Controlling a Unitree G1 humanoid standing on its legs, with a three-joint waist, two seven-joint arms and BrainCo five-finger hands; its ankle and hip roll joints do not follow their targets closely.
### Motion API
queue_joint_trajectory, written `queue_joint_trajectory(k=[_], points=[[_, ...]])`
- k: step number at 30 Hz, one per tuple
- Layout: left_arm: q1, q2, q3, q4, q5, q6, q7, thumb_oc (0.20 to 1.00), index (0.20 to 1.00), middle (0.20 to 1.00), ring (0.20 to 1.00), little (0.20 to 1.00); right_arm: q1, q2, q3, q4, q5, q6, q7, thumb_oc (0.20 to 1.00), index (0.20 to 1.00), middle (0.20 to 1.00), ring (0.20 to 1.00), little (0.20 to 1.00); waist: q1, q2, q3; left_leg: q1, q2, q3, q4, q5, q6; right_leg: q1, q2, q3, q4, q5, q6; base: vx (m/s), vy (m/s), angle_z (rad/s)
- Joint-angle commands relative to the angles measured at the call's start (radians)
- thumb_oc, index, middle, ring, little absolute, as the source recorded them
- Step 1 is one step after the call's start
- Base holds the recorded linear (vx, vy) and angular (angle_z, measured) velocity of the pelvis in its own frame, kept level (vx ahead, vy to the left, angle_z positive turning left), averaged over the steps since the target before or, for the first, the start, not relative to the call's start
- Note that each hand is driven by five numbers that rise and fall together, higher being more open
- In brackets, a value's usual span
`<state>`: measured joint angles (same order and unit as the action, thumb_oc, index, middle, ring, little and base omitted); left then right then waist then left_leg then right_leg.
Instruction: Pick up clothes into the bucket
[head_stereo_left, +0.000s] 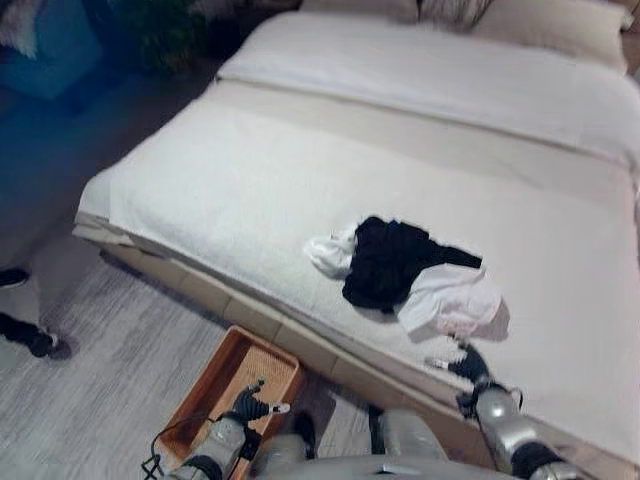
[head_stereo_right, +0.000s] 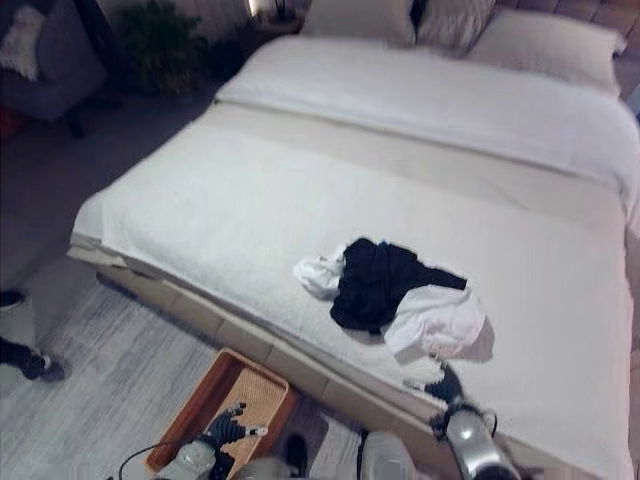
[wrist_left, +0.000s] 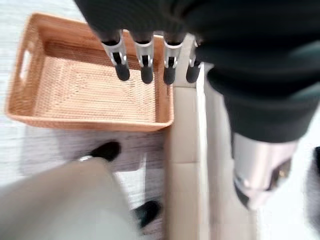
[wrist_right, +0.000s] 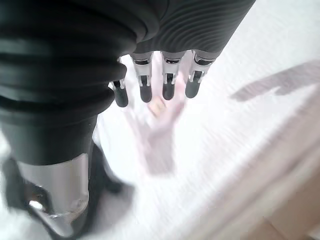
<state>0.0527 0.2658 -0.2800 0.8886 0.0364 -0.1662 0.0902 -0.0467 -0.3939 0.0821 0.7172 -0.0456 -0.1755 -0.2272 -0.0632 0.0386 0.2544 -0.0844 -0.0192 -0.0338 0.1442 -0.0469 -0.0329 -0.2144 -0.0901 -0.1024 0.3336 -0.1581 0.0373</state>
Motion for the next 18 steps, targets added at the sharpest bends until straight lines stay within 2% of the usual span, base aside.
queue_joint_trajectory(k=[1,6,10,15,18], points=[[0.029,0.021,-0.027,-0.019,-0.036,-0.057,0.046,1.000,1.000,1.000,1.000,1.000,-0.075,-0.020,-0.012,-0.021,-0.035,-0.051,-0.148,1.000,1.000,1.000,1.000,1.000,-0.005,-0.039,0.024,-0.097,-0.016,-0.031,0.131,-0.062,0.008,0.041,-0.065,0.008,-0.050,0.045,0.066,-0.11,-0.021,0.16],[-0.029,0.027,-0.082,-0.027,-0.006,-0.052,0.104,1.000,1.000,1.000,1.000,1.000,-0.188,-0.044,-0.023,0.038,-0.057,-0.026,-0.302,1.000,1.000,1.000,1.000,1.000,0.005,-0.030,0.095,-0.185,-0.014,-0.034,0.203,-0.076,0.012,-0.052,-0.069,0.023,0.038,0.020,0.061,-0.08,-0.018,0.05],[-0.062,0.026,-0.118,-0.043,-0.017,-0.048,0.140,1.000,1.000,1.000,1.000,1.000,-0.275,-0.070,-0.029,0.081,-0.049,-0.011,-0.384,1.000,1.000,1.000,1.000,1.000,0.010,-0.017,0.146,-0.251,-0.019,-0.029,0.271,-0.094,0.020,-0.119,-0.082,0.032,0.121,-0.004,0.057,-0.06,0.005,-0.02],[-0.091,0.034,-0.155,-0.077,-0.038,-0.054,0.165,1.000,1.000,1.000,1.000,1.000,-0.381,-0.133,-0.036,0.155,-0.047,0.005,-0.468,1.000,1.000,1.000,1.000,1.000,0.018,-0.002,0.197,-0.308,-0.028,-0.037,0.341,-0.115,0.025,-0.179,-0.100,0.032,0.199,-0.031,0.051,-0.04,0.001,-0.01],[-0.104,0.037,-0.166,-0.087,-0.052,-0.055,0.173,1.000,1.000,1.000,1.000,1.000,-0.433,-0.165,-0.021,0.202,-0.039,0.010,-0.475,1.000,1.000,1.000,1.000,1.000,0.023,0.004,0.216,-0.331,-0.033,-0.041,0.359,-0.119,0.026,-0.200,-0.104,0.030,0.222,-0.039,0.050,-0.02,-0.007,0.08]])
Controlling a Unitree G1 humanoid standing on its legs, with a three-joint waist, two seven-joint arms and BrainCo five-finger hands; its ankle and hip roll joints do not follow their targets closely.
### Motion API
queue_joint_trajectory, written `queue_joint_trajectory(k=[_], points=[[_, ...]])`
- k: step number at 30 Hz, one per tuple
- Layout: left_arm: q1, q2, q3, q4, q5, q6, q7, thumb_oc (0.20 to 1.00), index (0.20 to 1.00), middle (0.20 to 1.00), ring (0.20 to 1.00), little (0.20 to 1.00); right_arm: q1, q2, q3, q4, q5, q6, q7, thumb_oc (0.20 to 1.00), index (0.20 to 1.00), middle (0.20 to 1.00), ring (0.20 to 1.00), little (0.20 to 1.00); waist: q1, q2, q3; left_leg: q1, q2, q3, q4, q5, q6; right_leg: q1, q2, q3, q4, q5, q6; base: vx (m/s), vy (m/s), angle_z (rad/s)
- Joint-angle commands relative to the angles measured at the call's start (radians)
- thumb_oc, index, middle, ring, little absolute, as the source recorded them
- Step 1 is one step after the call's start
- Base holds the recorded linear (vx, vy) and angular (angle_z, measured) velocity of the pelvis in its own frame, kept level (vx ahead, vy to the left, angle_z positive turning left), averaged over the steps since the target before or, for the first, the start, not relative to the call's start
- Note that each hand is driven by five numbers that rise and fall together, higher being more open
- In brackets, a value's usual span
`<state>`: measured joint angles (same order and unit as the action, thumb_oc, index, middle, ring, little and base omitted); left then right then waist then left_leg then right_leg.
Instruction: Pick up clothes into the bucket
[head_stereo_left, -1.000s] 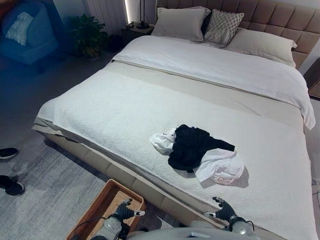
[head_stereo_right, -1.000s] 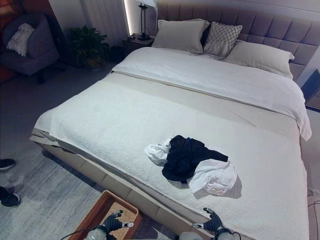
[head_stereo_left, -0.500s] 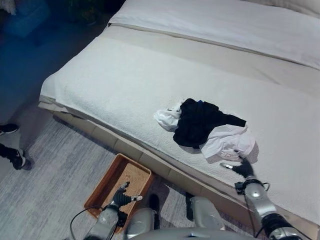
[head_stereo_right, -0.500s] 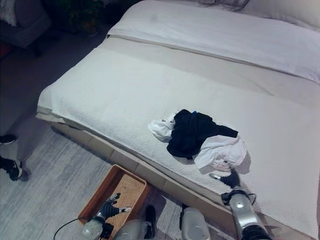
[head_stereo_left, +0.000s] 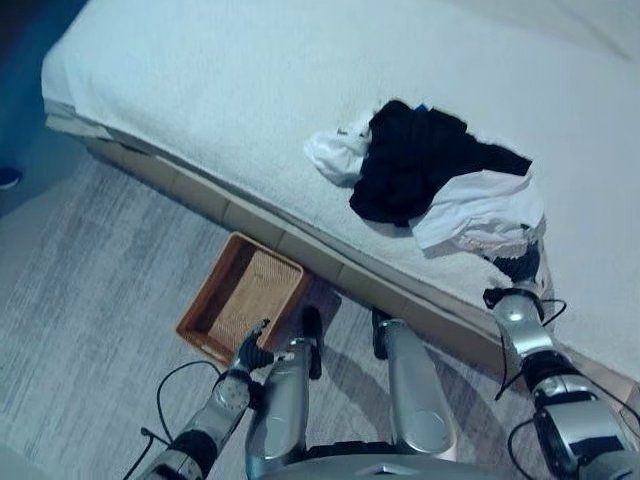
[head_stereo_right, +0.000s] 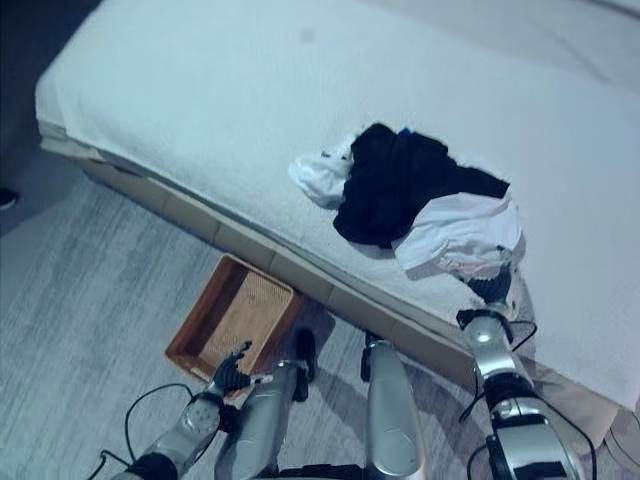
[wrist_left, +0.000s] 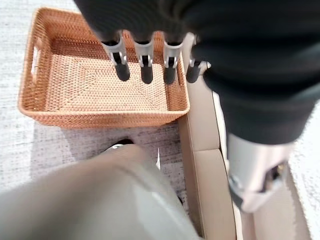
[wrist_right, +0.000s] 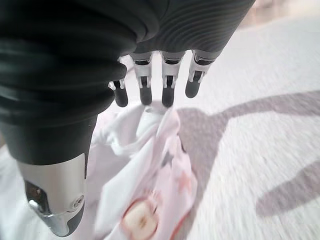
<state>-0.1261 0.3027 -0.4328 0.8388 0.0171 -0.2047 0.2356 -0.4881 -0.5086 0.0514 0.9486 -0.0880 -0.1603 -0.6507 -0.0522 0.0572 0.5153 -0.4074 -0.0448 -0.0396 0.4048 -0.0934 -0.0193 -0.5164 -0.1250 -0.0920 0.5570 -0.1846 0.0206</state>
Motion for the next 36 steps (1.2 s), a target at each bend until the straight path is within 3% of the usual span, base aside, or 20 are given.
queue_joint_trajectory(k=[1,4,11,15,16,17,18,19,32,36], points=[[0.075,0.000,-0.013,-0.037,-0.032,-0.016,0.027,1.000,1.000,1.000,1.000,1.000,0.008,-0.050,0.009,-0.030,0.004,-0.005,-0.052,1.000,1.000,1.000,1.000,1.000,0.012,-0.015,-0.045,-0.008,-0.007,-0.036,0.099,-0.072,0.012,0.102,-0.069,0.019,-0.002,-0.012,0.067,-0.04,-0.004,0.06],[0.045,0.002,-0.039,-0.054,-0.060,-0.008,0.037,1.000,1.000,1.000,1.000,1.000,-0.093,-0.113,0.061,0.091,0.038,0.013,-0.028,1.000,1.000,1.000,1.000,1.000,0.025,-0.002,0.002,-0.052,-0.016,-0.039,0.126,-0.078,0.012,0.056,-0.080,0.017,0.043,-0.028,0.062,-0.03,-0.005,0.07],[0.024,-0.001,-0.081,-0.089,-0.098,0.003,0.030,1.000,1.000,1.000,1.000,1.000,-0.206,-0.186,0.190,0.298,0.010,0.077,0.095,1.000,1.000,1.000,1.000,1.000,0.038,0.003,0.005,-0.137,-0.027,-0.051,0.155,-0.074,0.014,-0.023,-0.091,0.005,0.076,-0.032,0.050,0.00,-0.003,0.06],[0.026,0.000,-0.087,-0.103,-0.108,0.004,0.029,1.000,1.000,1.000,1.000,1.000,-0.233,-0.197,0.219,0.315,-0.015,0.086,0.113,1.000,1.000,1.000,1.000,1.000,0.040,0.002,0.005,-0.157,-0.029,-0.050,0.160,-0.074,0.014,-0.041,-0.094,0.002,0.082,-0.030,0.049,0.01,-0.007,0.10],[0.027,0.001,-0.087,-0.105,-0.110,0.005,0.027,1.000,1.000,1.000,1.000,1.000,-0.240,-0.198,0.228,0.315,-0.017,0.086,0.120,0.925,0.925,0.925,0.925,0.925,0.040,0.001,0.005,-0.160,-0.029,-0.050,0.159,-0.073,0.014,-0.044,-0.094,0.001,0.081,-0.029,0.049,0.02,-0.002,0.06],[0.025,-0.001,-0.088,-0.102,-0.110,0.007,0.024,1.000,1.000,1.000,1.000,1.000,-0.248,-0.201,0.240,0.318,-0.026,0.087,0.130,0.592,0.592,0.592,0.592,0.592,0.040,-0.001,0.005,-0.161,-0.028,-0.050,0.156,-0.071,0.014,-0.046,-0.094,-0.001,0.080,-0.028,0.049,0.00,0.000,0.00],[0.025,-0.001,-0.088,-0.102,-0.110,0.007,0.024,1.000,1.000,1.000,1.000,1.000,-0.248,-0.201,0.240,0.318,-0.026,0.087,0.130,0.561,0.561,0.561,0.561,0.561,0.039,0.000,0.005,-0.161,-0.029,-0.050,0.156,-0.071,0.014,-0.046,-0.094,-0.001,0.080,-0.028,0.049,0.00,0.000,0.00],[0.022,-0.004,-0.089,-0.095,-0.109,0.010,0.022,1.000,1.000,1.000,1.000,1.000,-0.266,-0.202,0.260,0.312,-0.038,0.088,0.141,0.213,0.213,0.213,0.213,0.213,0.038,-0.004,0.005,-0.161,-0.028,-0.048,0.152,-0.069,0.014,-0.048,-0.093,0.002,0.075,-0.023,0.050,0.00,0.000,0.00],[-0.019,-0.016,-0.072,-0.040,-0.085,0.006,0.011,1.000,1.000,1.000,1.000,1.000,-0.336,-0.224,0.266,0.210,-0.022,0.062,0.136,0.200,0.200,0.200,0.200,0.200,0.022,-0.035,0.005,-0.037,-0.016,-0.034,0.055,-0.039,0.000,0.063,-0.085,0.009,-0.040,0.031,0.068,0.00,0.014,-0.03],[-0.006,0.008,-0.037,-0.048,-0.072,0.002,0.009,1.000,1.000,1.000,1.000,1.000,-0.301,-0.235,0.224,0.104,0.013,0.045,0.129,0.200,0.200,0.200,0.200,0.200,0.017,-0.056,-0.049,0.032,-0.005,-0.023,-0.014,-0.023,-0.008,0.132,-0.072,0.010,-0.125,0.070,0.081,0.03,0.025,-0.08]])
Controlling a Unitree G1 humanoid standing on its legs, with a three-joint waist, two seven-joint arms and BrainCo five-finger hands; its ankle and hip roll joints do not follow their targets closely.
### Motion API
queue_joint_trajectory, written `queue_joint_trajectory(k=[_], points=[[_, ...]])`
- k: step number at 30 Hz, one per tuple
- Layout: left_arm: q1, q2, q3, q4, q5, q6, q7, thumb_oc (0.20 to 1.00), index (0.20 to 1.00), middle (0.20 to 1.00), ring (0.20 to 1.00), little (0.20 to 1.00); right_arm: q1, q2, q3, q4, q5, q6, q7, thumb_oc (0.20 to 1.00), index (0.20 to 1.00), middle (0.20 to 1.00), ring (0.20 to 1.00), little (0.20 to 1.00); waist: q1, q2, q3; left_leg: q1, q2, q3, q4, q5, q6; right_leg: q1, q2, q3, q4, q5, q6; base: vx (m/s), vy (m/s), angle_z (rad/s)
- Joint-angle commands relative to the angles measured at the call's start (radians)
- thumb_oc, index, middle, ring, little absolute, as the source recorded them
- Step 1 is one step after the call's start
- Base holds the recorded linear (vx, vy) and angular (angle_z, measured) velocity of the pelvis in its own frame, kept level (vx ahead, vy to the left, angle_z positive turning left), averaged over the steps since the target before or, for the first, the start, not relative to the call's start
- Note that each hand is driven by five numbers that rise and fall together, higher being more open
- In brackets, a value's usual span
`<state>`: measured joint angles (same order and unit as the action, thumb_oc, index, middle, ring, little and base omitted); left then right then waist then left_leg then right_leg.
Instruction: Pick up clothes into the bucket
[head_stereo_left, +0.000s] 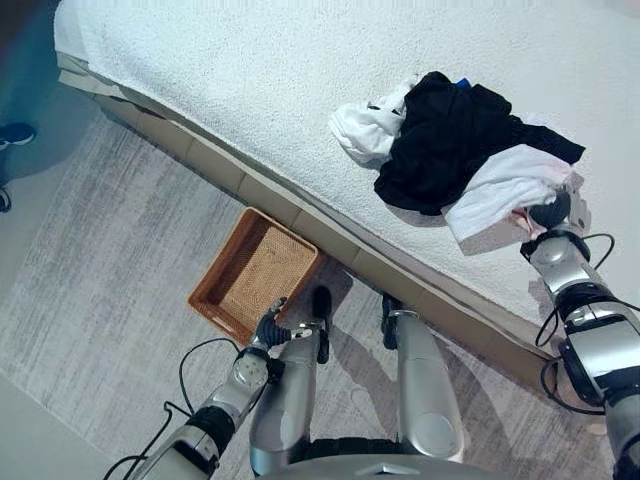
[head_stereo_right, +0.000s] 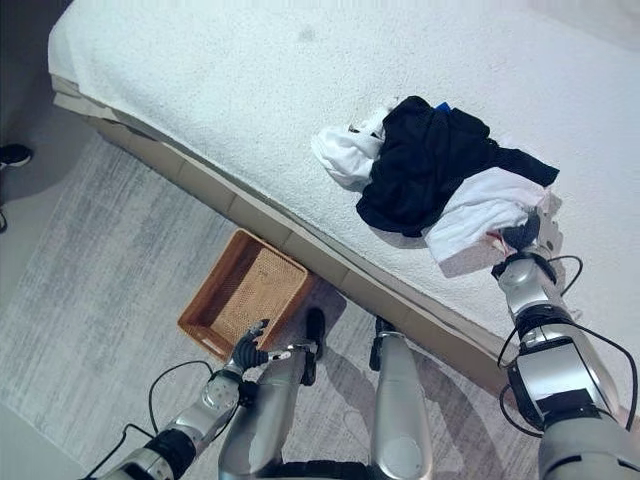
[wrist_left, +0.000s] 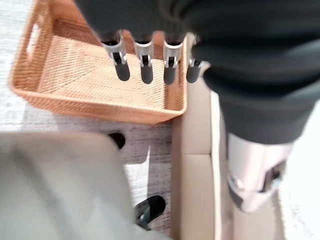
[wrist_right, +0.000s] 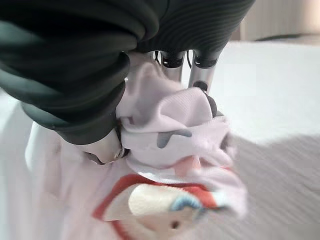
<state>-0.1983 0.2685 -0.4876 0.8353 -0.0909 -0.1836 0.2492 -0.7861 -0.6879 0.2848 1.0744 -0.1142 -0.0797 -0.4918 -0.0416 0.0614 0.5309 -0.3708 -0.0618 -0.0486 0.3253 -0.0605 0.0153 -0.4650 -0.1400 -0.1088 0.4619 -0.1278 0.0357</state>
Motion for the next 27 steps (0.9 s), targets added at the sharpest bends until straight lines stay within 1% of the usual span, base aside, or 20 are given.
queue_joint_trajectory(k=[1,2,3,4,5,6,8,9,11,12,13,15,16,17,18,19,20,24,25,27], points=[[0.066,0.043,0.018,-0.045,0.036,-0.019,-0.005,1.000,1.000,1.000,1.000,1.000,-0.002,-0.056,-0.010,-0.022,0.039,-0.035,-0.030,0.200,0.200,0.200,0.200,0.200,0.006,-0.061,-0.067,-0.006,0.012,-0.014,0.060,-0.050,-0.042,0.080,-0.058,0.026,-0.036,0.019,0.066,0.03,0.008,-0.15],[0.069,0.056,0.033,-0.056,0.040,-0.021,-0.012,1.000,1.000,1.000,1.000,1.000,0.024,-0.055,-0.031,-0.075,0.052,-0.043,-0.023,0.200,0.200,0.200,0.200,0.200,0.002,-0.069,-0.092,0.016,0.015,-0.013,0.036,-0.043,-0.045,0.107,-0.053,0.026,-0.071,0.033,0.071,0.02,0.008,-0.13],[0.070,0.057,0.033,-0.057,0.040,-0.021,-0.013,1.000,1.000,1.000,1.000,1.000,0.027,-0.055,-0.033,-0.077,0.052,-0.042,-0.023,0.200,0.200,0.200,0.200,0.200,0.003,-0.070,-0.091,0.019,0.015,-0.013,0.034,-0.042,-0.045,0.110,-0.053,0.025,-0.074,0.034,0.071,0.04,0.011,-0.15],[0.073,0.070,0.045,-0.070,0.043,-0.025,-0.022,1.000,1.000,1.000,1.000,1.000,0.073,-0.050,-0.064,-0.124,0.066,-0.053,-0.022,0.200,0.200,0.200,0.200,0.200,0.000,-0.077,-0.115,0.049,0.018,-0.011,0.003,-0.036,-0.048,0.142,-0.048,0.020,-0.109,0.045,0.076,0.03,0.004,-0.13],[0.075,0.071,0.044,-0.071,0.043,-0.025,-0.023,1.000,1.000,1.000,1.000,1.000,0.076,-0.049,-0.066,-0.126,0.065,-0.052,-0.022,0.200,0.200,0.200,0.200,0.200,0.001,-0.078,-0.115,0.053,0.019,-0.011,0.001,-0.035,-0.048,0.146,-0.048,0.019,-0.112,0.047,0.076,0.06,0.002,-0.13],[0.084,0.087,0.058,-0.111,0.045,-0.032,-0.035,1.000,1.000,1.000,1.000,1.000,0.138,-0.041,-0.100,-0.198,0.063,-0.059,-0.018,0.200,0.200,0.200,0.200,0.200,-0.005,-0.086,-0.142,0.084,0.020,-0.011,-0.030,-0.029,-0.051,0.182,-0.041,0.015,-0.148,0.055,0.080,0.05,-0.006,-0.09],[0.091,0.097,0.064,-0.131,0.045,-0.032,-0.041,1.000,1.000,1.000,1.000,1.000,0.174,-0.031,-0.118,-0.234,0.060,-0.061,-0.015,0.200,0.200,0.200,0.200,0.200,-0.005,-0.091,-0.152,0.104,0.021,-0.012,-0.049,-0.023,-0.052,0.205,-0.037,0.012,-0.169,0.062,0.082,0.05,-0.008,-0.04],[0.098,0.115,0.079,-0.192,0.040,-0.037,-0.058,1.000,1.000,1.000,1.000,1.000,0.239,-0.017,-0.160,-0.295,0.064,-0.069,-0.005,0.200,0.200,0.200,0.200,0.200,-0.008,-0.097,-0.182,0.136,0.023,-0.011,-0.086,-0.016,-0.052,0.240,-0.030,0.006,-0.209,0.071,0.087,0.05,-0.006,-0.04],[0.106,0.132,0.094,-0.250,0.038,-0.041,-0.072,1.000,1.000,1.000,1.000,1.000,0.308,-0.005,-0.209,-0.365,0.060,-0.074,0.001,0.200,0.200,0.200,0.200,0.200,-0.013,-0.102,-0.208,0.165,0.023,-0.010,-0.121,-0.006,-0.053,0.270,-0.023,0.001,-0.246,0.081,0.091,0.03,-0.001,-0.01],[0.108,0.134,0.093,-0.252,0.038,-0.040,-0.072,1.000,1.000,1.000,1.000,1.000,0.313,-0.003,-0.212,-0.370,0.059,-0.072,0.001,0.200,0.200,0.200,0.200,0.200,-0.012,-0.103,-0.208,0.168,0.024,-0.011,-0.124,-0.004,-0.053,0.273,-0.023,0.000,-0.249,0.082,0.091,0.03,-0.005,-0.02],[0.107,0.134,0.117,-0.300,0.014,-0.042,-0.083,1.000,1.000,1.000,1.000,1.000,0.373,0.018,-0.258,-0.430,0.060,-0.079,0.004,0.200,0.200,0.200,0.200,0.200,-0.017,-0.110,-0.238,0.199,0.026,-0.010,-0.161,0.004,-0.054,0.306,-0.016,-0.009,-0.287,0.089,0.094,0.04,-0.018,-0.02],[0.089,0.138,0.135,-0.357,-0.007,-0.045,-0.092,1.000,1.000,1.000,1.000,1.000,0.415,0.044,-0.290,-0.497,0.062,-0.090,0.011,0.200,0.200,0.200,0.200,0.200,-0.020,-0.118,-0.268,0.230,0.030,-0.010,-0.198,0.012,-0.055,0.339,-0.009,-0.017,-0.333,0.102,0.099,0.04,-0.018,0.02],[0.091,0.140,0.134,-0.360,-0.008,-0.043,-0.093,1.000,1.000,1.000,1.000,1.000,0.419,0.046,-0.293,-0.502,0.061,-0.088,0.011,0.200,0.200,0.200,0.200,0.200,-0.019,-0.119,-0.268,0.233,0.030,-0.011,-0.201,0.014,-0.056,0.343,-0.009,-0.017,-0.336,0.103,0.099,0.04,-0.019,0.02],[0.061,0.152,0.143,-0.413,-0.015,-0.043,-0.105,1.000,1.000,1.000,1.000,1.000,0.453,0.068,-0.306,-0.583,0.057,-0.099,0.030,0.200,0.200,0.200,0.200,0.200,-0.022,-0.130,-0.298,0.260,0.037,-0.002,-0.223,0.015,-0.056,0.373,-0.004,-0.021,-0.372,0.113,0.103,0.05,-0.019,0.00],[0.046,0.156,0.146,-0.438,-0.016,-0.045,-0.109,1.000,1.000,1.000,1.000,1.000,0.464,0.075,-0.307,-0.602,0.056,-0.107,0.040,0.200,0.200,0.200,0.200,0.200,-0.024,-0.134,-0.311,0.270,0.040,0.002,-0.228,0.014,-0.055,0.384,-0.003,-0.021,-0.383,0.115,0.104,0.05,-0.018,-0.02],[0.047,0.157,0.145,-0.440,-0.016,-0.043,-0.109,1.000,1.000,1.000,1.000,1.000,0.467,0.076,-0.309,-0.605,0.056,-0.106,0.041,0.200,0.200,0.200,0.200,0.200,-0.022,-0.134,-0.310,0.274,0.041,0.003,-0.230,0.014,-0.055,0.388,-0.003,-0.020,-0.386,0.116,0.104,0.08,-0.002,-0.04],[0.003,0.175,0.148,-0.509,-0.023,-0.047,-0.121,1.000,1.000,1.000,1.000,1.000,0.485,0.086,-0.305,-0.669,0.059,-0.116,0.073,0.200,0.200,0.200,0.200,0.200,-0.025,-0.140,-0.339,0.299,0.046,0.016,-0.239,0.010,-0.055,0.415,-0.001,-0.017,-0.408,0.120,0.109,0.09,0.004,-0.05],[-0.096,0.201,0.147,-0.610,-0.028,-0.047,-0.124,1.000,1.000,1.000,1.000,1.000,0.497,0.078,-0.290,-0.794,0.068,-0.131,0.152,0.200,0.200,0.200,0.200,0.200,-0.028,-0.147,-0.373,0.343,0.054,0.025,-0.249,0.003,-0.054,0.458,0.000,-0.008,-0.418,0.114,0.110,0.08,-0.003,-0.14],[-0.097,0.201,0.147,-0.610,-0.028,-0.046,-0.124,1.000,1.000,1.000,1.000,1.000,0.497,0.078,-0.292,-0.796,0.068,-0.130,0.154,0.200,0.200,0.200,0.200,0.200,-0.027,-0.147,-0.371,0.346,0.054,0.025,-0.249,0.002,-0.054,0.460,0.000,-0.008,-0.418,0.114,0.110,0.06,-0.006,-0.13],[-0.155,0.198,0.128,-0.602,-0.021,-0.042,-0.125,1.000,1.000,1.000,1.000,1.000,0.487,0.072,-0.273,-0.852,0.093,-0.139,0.202,0.200,0.200,0.200,0.200,0.200,-0.031,-0.147,-0.391,0.375,0.059,0.030,-0.256,-0.004,-0.054,0.486,0.003,-0.005,-0.422,0.106,0.107,0.07,-0.005,-0.08]])
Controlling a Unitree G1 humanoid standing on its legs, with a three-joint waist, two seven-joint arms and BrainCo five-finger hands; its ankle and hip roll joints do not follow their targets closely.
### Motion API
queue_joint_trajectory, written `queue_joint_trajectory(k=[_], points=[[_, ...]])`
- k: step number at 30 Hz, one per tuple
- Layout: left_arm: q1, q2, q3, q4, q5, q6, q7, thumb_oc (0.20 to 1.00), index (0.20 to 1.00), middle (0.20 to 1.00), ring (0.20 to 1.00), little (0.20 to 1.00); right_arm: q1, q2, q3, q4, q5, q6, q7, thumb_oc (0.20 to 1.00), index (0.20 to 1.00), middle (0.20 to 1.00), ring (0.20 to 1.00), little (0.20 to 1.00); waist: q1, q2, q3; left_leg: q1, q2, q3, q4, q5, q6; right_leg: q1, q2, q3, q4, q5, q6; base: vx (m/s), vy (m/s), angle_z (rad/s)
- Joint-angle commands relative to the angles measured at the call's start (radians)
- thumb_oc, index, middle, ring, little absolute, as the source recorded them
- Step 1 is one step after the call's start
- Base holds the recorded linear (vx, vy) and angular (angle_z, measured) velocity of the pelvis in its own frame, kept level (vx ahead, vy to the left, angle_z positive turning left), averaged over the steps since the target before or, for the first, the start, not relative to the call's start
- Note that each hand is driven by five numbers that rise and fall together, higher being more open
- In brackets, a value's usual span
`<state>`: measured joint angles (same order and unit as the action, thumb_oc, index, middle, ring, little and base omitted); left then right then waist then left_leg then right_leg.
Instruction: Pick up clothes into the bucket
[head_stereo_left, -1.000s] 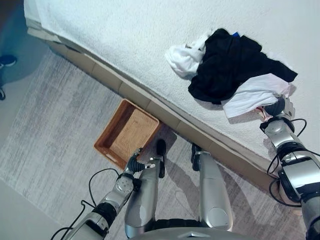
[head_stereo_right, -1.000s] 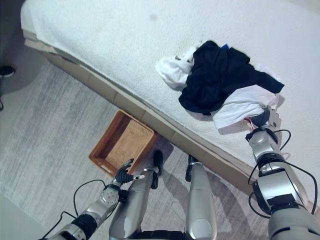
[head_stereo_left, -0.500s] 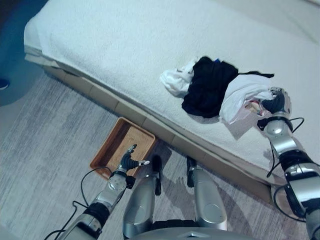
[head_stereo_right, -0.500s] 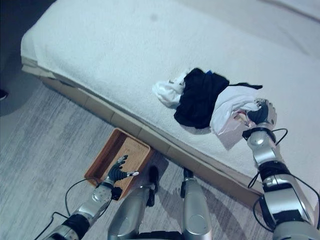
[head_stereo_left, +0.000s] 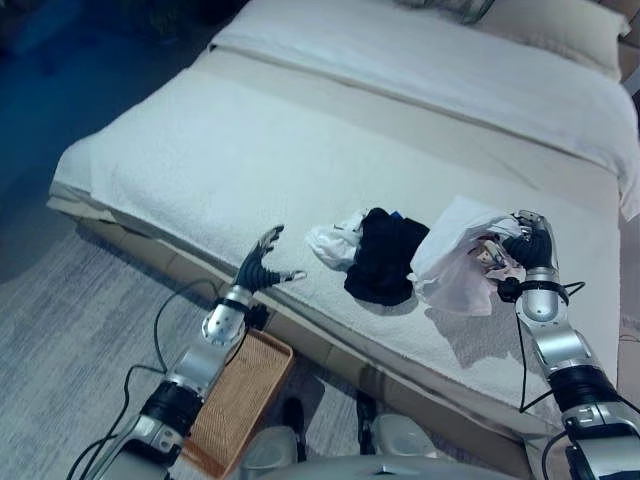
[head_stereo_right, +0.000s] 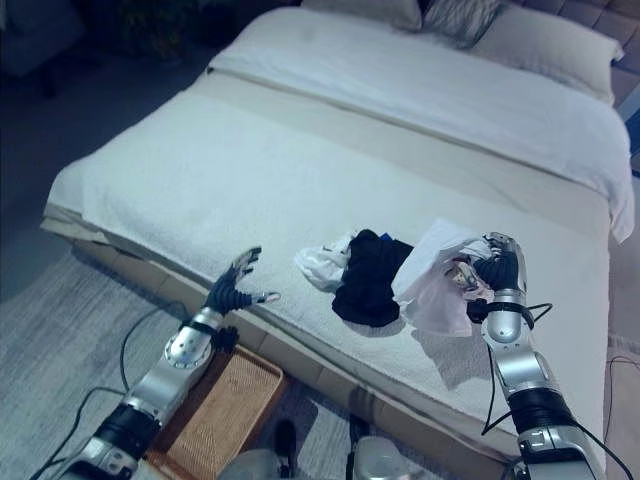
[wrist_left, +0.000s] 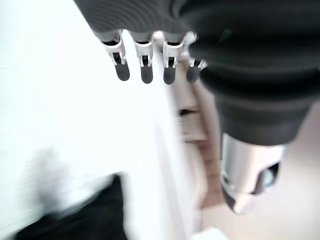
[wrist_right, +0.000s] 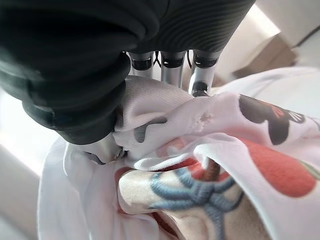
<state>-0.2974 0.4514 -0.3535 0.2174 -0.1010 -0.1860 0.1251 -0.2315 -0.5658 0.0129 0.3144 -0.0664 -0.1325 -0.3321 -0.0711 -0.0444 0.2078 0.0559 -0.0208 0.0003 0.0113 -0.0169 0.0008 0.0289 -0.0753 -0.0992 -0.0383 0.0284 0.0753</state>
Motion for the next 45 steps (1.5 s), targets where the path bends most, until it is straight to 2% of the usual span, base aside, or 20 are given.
queue_joint_trajectory(k=[1,9,19,23,26,31,32,33,34,35,36,39,43,45], points=[[-0.080,0.016,-0.015,0.012,-0.004,-0.036,0.000,1.000,1.000,1.000,1.000,1.000,-0.073,-0.053,0.006,-0.110,0.058,-0.089,0.059,0.200,0.200,0.200,0.200,0.200,-0.003,-0.040,-0.074,-0.040,0.020,-0.016,0.053,-0.049,-0.039,0.002,-0.060,-0.014,0.075,-0.052,0.067,0.06,-0.006,-0.02],[-0.265,0.006,-0.108,0.068,0.058,-0.012,-0.010,1.000,1.000,1.000,1.000,1.000,-0.177,-0.061,0.099,-0.236,0.162,-0.106,0.168,0.200,0.200,0.200,0.200,0.200,-0.014,-0.035,-0.111,0.019,0.039,-0.006,0.017,-0.047,-0.046,0.052,-0.047,-0.014,0.050,-0.059,0.064,0.03,-0.009,-0.01],[-0.372,-0.052,-0.214,0.147,0.134,0.010,-0.059,1.000,1.000,1.000,1.000,1.000,-0.233,-0.073,0.173,-0.365,0.354,-0.114,0.294,0.200,0.200,0.200,0.200,0.200,-0.025,-0.033,-0.121,0.043,0.046,-0.009,-0.002,-0.030,-0.049,0.079,-0.045,-0.021,0.038,-0.056,0.060,0.00,-0.002,-0.01],[-0.382,-0.072,-0.237,0.137,0.092,0.011,-0.080,1.000,1.000,1.000,1.000,1.000,-0.236,-0.076,0.185,-0.389,0.384,-0.114,0.317,0.200,0.200,0.200,0.200,0.200,-0.026,-0.031,-0.121,0.045,0.046,-0.014,-0.004,-0.029,-0.049,0.082,-0.045,-0.025,0.037,-0.057,0.059,0.00,0.000,0.00],[-0.405,-0.089,-0.274,0.127,-0.008,0.025,-0.139,1.000,1.000,1.000,1.000,1.000,-0.239,-0.080,0.187,-0.417,0.405,-0.109,0.332,0.200,0.200,0.200,0.200,0.200,-0.031,-0.026,-0.120,0.043,0.046,-0.014,-0.003,-0.029,-0.048,0.082,-0.046,-0.029,0.037,-0.056,0.060,0.00,0.000,0.00],[-0.403,-0.131,-0.290,0.129,-0.138,0.039,-0.159,1.000,1.000,1.000,1.000,1.000,-0.233,-0.071,0.193,-0.432,0.413,-0.103,0.340,0.200,0.200,0.200,0.200,0.200,-0.034,-0.025,-0.115,0.042,0.044,-0.018,-0.002,-0.028,-0.047,0.082,-0.047,-0.031,0.040,-0.055,0.059,0.00,0.000,0.00],[-0.392,-0.152,-0.297,0.131,-0.252,0.050,-0.180,0.605,0.605,0.605,0.605,0.605,-0.230,-0.064,0.194,-0.439,0.423,-0.099,0.342,0.200,0.200,0.200,0.200,0.200,-0.036,-0.024,-0.114,0.040,0.043,-0.020,-0.001,-0.027,-0.046,0.081,-0.048,-0.032,0.042,-0.055,0.060,0.00,0.000,0.00],[-0.378,-0.170,-0.303,0.138,-0.329,0.060,-0.189,0.325,0.325,0.325,0.325,0.325,-0.229,-0.061,0.197,-0.444,0.426,-0.099,0.342,0.200,0.200,0.200,0.200,0.200,-0.038,-0.024,-0.114,0.039,0.042,-0.021,0.001,-0.027,-0.046,0.079,-0.048,-0.032,0.044,-0.055,0.059,0.00,0.000,0.00],[-0.369,-0.180,-0.309,0.135,-0.393,0.069,-0.205,0.200,0.200,0.200,0.200,0.200,-0.230,-0.058,0.202,-0.446,0.431,-0.096,0.343,0.200,0.200,0.200,0.200,0.200,-0.038,-0.024,-0.114,0.038,0.042,-0.022,0.001,-0.027,-0.046,0.078,-0.049,-0.031,0.045,-0.056,0.059,0.00,0.000,0.00],[-0.369,-0.180,-0.309,0.135,-0.394,0.069,-0.205,0.200,0.200,0.200,0.200,0.200,-0.230,-0.058,0.202,-0.446,0.431,-0.096,0.343,0.200,0.200,0.200,0.200,0.200,-0.038,-0.024,-0.113,0.040,0.042,-0.022,0.001,-0.027,-0.046,0.079,-0.048,-0.031,0.045,-0.056,0.059,0.00,0.000,0.00],[-0.353,-0.187,-0.320,0.123,-0.503,0.088,-0.228,0.200,0.200,0.200,0.200,0.200,-0.232,-0.058,0.209,-0.453,0.439,-0.095,0.346,0.200,0.200,0.200,0.200,0.200,-0.040,-0.021,-0.112,0.047,0.045,-0.023,0.001,-0.036,-0.047,0.084,-0.047,-0.029,0.047,-0.063,0.058,0.03,0.003,0.01],[-0.335,-0.179,-0.337,0.097,-0.613,0.110,-0.251,0.200,0.200,0.200,0.200,0.200,-0.231,-0.068,0.223,-0.455,0.448,-0.091,0.354,0.200,0.200,0.200,0.200,0.200,-0.043,-0.021,-0.114,0.047,0.046,-0.022,0.000,-0.035,-0.049,0.083,-0.048,-0.029,0.047,-0.063,0.059,0.01,0.002,0.00],[-0.324,-0.166,-0.337,0.076,-0.639,0.113,-0.251,0.200,0.200,0.200,0.200,0.200,-0.225,-0.078,0.237,-0.464,0.461,-0.087,0.367,0.200,0.200,0.200,0.200,0.200,-0.043,-0.022,-0.116,0.046,0.045,-0.022,0.000,-0.035,-0.050,0.081,-0.048,-0.031,0.051,-0.065,0.058,0.00,0.000,0.00],[-0.307,-0.167,-0.324,0.071,-0.657,0.112,-0.237,0.200,0.200,0.200,0.200,0.200,-0.213,-0.081,0.254,-0.479,0.520,-0.076,0.401,0.200,0.200,0.200,0.200,0.200,-0.041,-0.027,-0.118,0.046,0.044,-0.025,-0.001,-0.034,-0.050,0.080,-0.048,-0.031,0.053,-0.066,0.057,0.00,0.000,0.00]])
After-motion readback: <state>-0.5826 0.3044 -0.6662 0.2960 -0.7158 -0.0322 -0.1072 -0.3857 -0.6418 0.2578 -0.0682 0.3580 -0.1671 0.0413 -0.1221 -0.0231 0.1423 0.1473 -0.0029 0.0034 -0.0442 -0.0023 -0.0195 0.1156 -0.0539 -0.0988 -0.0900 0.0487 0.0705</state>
